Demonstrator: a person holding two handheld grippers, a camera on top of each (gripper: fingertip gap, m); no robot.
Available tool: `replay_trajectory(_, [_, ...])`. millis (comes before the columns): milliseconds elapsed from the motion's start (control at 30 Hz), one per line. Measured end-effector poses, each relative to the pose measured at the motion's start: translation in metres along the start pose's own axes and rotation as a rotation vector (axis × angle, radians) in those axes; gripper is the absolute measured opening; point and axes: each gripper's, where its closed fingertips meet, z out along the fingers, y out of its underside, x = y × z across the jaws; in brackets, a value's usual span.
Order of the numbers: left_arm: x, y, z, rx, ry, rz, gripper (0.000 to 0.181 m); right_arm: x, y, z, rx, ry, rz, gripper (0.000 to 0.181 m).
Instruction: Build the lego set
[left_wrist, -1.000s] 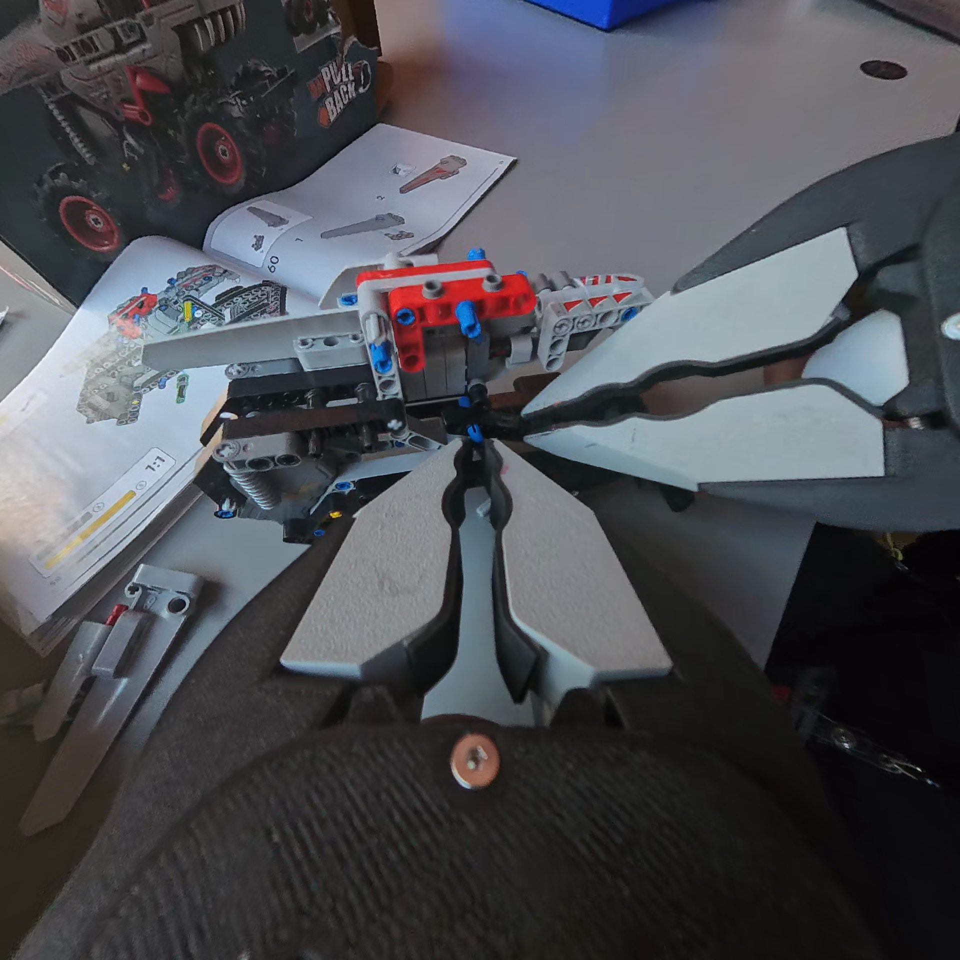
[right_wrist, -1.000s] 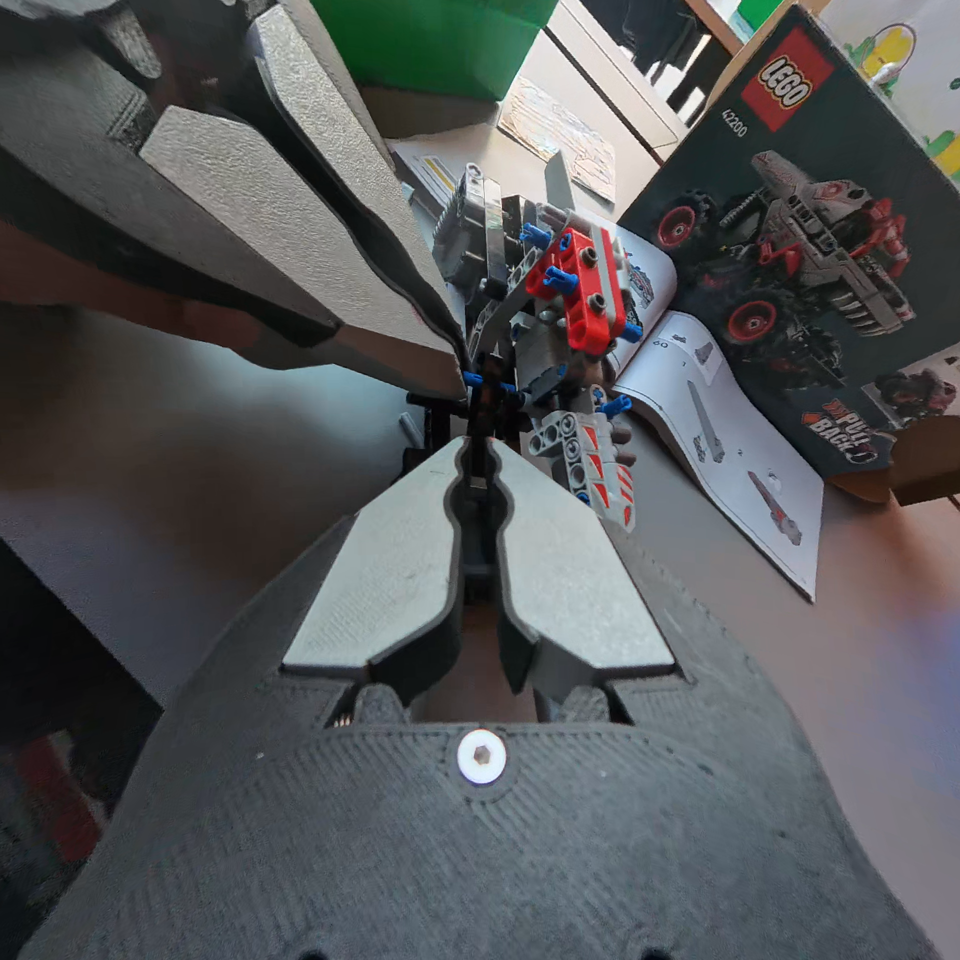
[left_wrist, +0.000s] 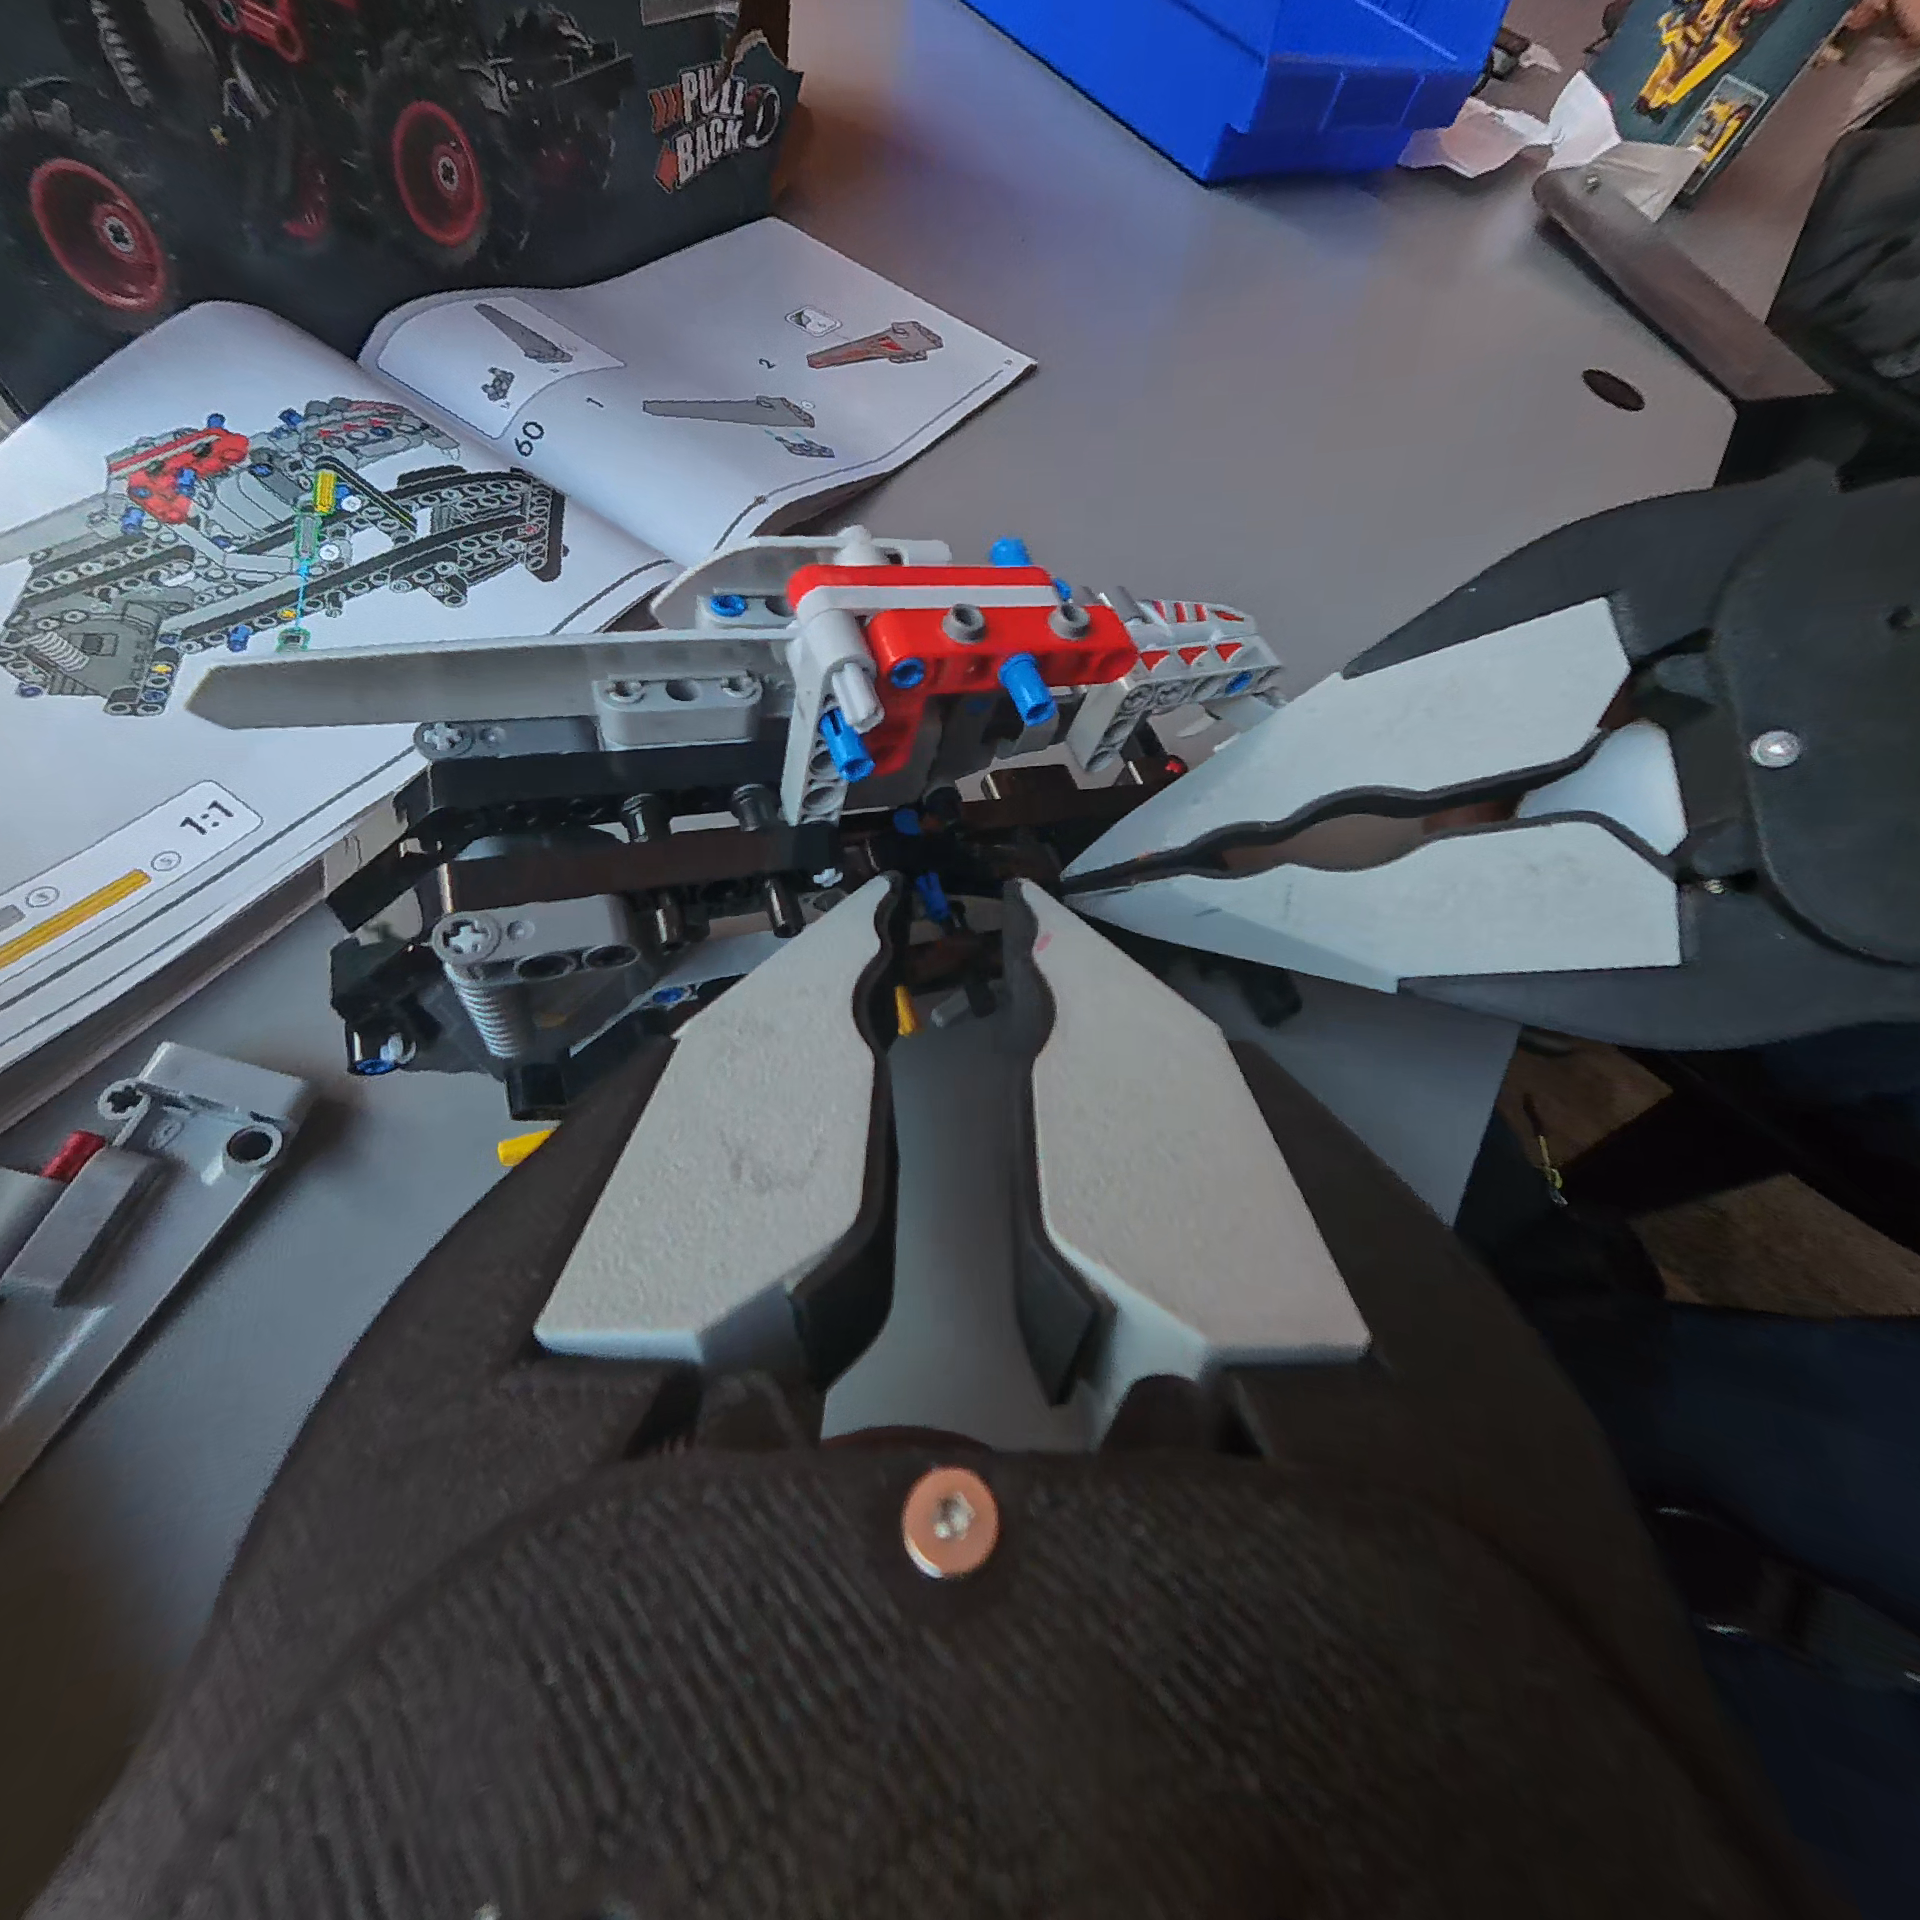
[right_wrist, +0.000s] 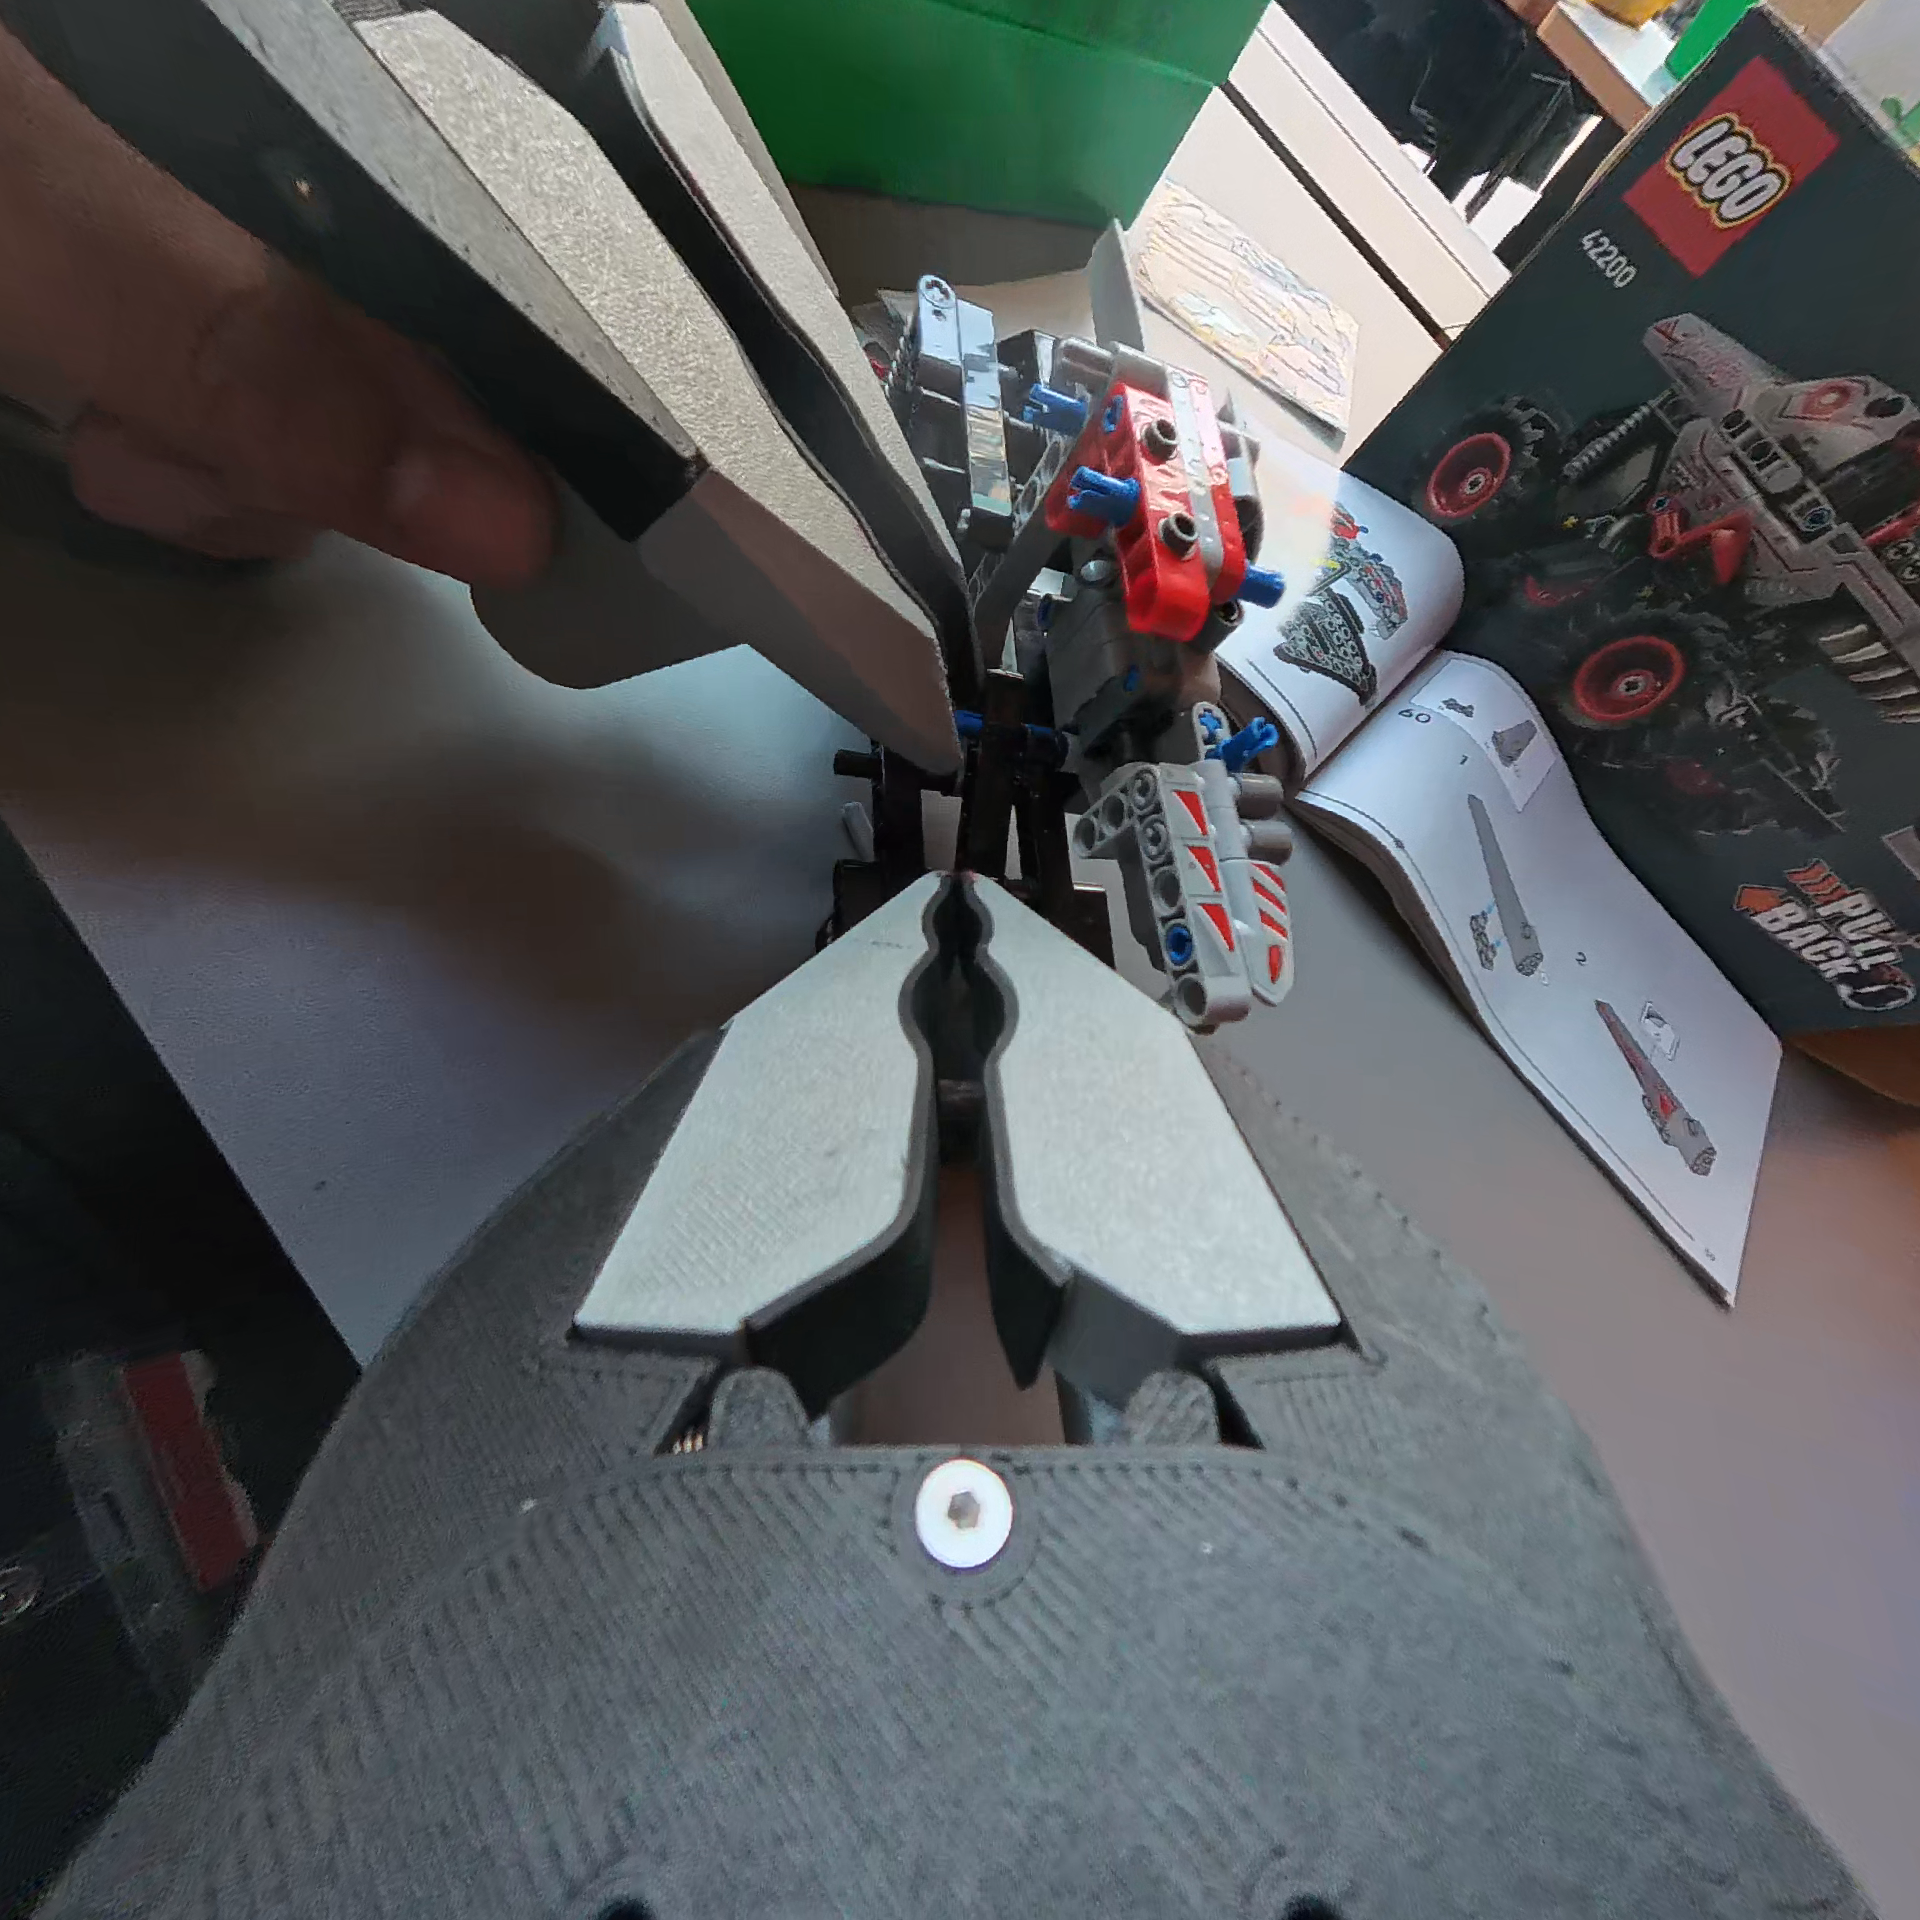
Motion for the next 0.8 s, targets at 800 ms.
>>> replay_trajectory(800, [0.018, -0.013, -0.061, 0.235, 0.290, 0.206, 0.011, 0.007, -0.027, -0.059, 0.422, -0.062, -0.069, 0.014])
